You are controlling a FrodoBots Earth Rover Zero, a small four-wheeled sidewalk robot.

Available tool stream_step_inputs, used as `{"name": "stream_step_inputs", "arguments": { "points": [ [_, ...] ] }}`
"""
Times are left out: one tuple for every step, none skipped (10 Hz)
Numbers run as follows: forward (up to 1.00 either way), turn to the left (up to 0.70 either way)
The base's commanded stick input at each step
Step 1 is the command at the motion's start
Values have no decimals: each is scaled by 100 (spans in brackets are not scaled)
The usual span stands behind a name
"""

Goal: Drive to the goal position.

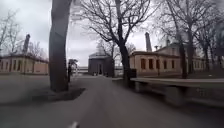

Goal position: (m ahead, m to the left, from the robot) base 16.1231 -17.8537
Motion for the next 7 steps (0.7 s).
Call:
{"name": "stream_step_inputs", "arguments": {
  "points": [
    [100, 0],
    [100, 25],
    [100, 37],
    [100, 40],
    [100, 34],
    [100, 10],
    [100, 0]
  ]
}}
